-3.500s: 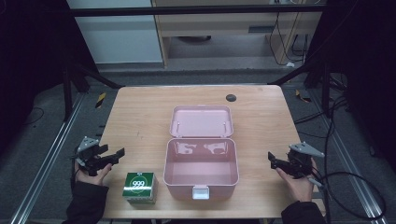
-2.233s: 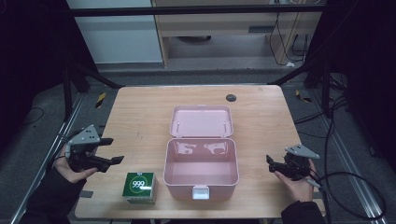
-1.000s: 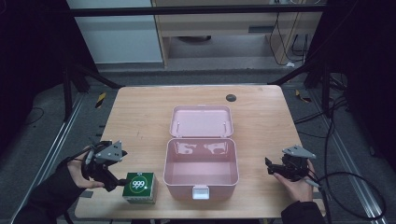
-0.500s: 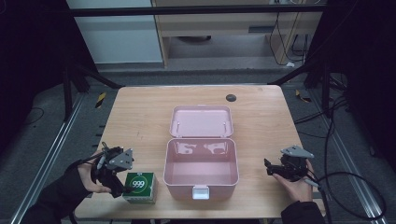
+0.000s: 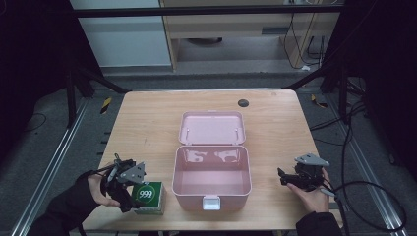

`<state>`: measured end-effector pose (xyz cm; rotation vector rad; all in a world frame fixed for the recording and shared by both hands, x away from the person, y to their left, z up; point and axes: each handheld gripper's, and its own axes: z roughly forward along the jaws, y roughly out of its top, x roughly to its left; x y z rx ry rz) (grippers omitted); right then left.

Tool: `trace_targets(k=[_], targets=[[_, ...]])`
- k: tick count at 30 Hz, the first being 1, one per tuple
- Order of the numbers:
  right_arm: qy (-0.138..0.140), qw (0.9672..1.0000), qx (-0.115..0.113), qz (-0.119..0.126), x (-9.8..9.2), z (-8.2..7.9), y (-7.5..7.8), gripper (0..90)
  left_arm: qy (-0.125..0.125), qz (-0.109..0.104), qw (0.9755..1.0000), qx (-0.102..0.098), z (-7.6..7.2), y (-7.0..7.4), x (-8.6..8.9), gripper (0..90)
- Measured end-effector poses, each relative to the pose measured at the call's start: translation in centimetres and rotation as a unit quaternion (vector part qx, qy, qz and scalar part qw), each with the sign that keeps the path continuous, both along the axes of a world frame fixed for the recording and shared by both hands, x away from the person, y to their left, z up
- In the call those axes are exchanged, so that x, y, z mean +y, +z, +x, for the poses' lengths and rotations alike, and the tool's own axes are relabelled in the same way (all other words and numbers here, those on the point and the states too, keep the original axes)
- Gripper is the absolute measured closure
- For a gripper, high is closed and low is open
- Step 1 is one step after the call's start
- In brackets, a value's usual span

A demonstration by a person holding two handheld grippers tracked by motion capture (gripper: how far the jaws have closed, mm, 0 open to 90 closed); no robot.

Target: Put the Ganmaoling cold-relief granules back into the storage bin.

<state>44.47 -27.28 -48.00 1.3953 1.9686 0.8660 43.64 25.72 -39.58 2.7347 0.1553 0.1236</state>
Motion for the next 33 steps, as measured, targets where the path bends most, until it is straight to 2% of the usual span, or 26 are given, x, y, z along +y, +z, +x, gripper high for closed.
trace_targets(k=[14, 27, 33], targets=[[0.005, 0.9999, 0.008, -0.004, 0.0, 0.1, -0.2, 6.5, -0.019, 0.018, 0.9996, 0.013, 0.3, -1.8, -0.6, 5.0], [0.008, 0.9998, 0.013, -0.009, 0.1, 0.2, -0.4, 6.2, -0.018, 0.013, 0.9992, 0.034, 0.7, -3.4, -0.3, 6.6], [0.011, 0.9998, 0.014, -0.013, 0.2, 0.2, -0.5, 6.1, -0.018, 0.018, 0.9988, 0.042, 0.8, -3.8, -0.4, 8.5]])
